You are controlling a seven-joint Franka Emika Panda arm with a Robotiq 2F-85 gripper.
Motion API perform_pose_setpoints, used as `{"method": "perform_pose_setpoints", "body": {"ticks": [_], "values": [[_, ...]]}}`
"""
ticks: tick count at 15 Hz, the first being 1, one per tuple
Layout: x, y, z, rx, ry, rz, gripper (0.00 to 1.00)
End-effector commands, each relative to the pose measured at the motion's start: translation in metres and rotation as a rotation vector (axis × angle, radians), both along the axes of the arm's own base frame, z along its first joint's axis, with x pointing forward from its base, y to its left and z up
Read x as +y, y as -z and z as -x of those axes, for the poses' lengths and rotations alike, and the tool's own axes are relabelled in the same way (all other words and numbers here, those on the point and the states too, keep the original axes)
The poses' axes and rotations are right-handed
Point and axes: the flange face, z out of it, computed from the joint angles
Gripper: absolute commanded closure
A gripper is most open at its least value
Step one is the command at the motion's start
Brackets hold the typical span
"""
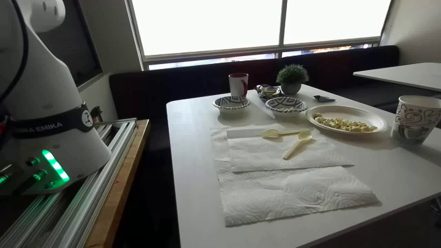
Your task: Use the white spoon to place some contents from the white plate into the black and white bowl on the left.
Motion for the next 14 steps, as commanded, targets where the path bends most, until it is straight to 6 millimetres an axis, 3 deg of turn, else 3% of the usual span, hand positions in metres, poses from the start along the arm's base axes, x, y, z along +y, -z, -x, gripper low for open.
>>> {"method": "perform_pose_setpoints", "body": {"ticks": [1,7,13,14], "values": [[0.000,0.000,0.000,0.001,0.000,0.000,0.00],[0.000,0.000,0.000,0.000,0.000,0.000,0.00],[0.020,0.013,-0.060,-0.330,-0.045,-0.008,0.00],[0.026,0.025,-0.071,-0.367,-0.078,-0.011,0.00]]}}
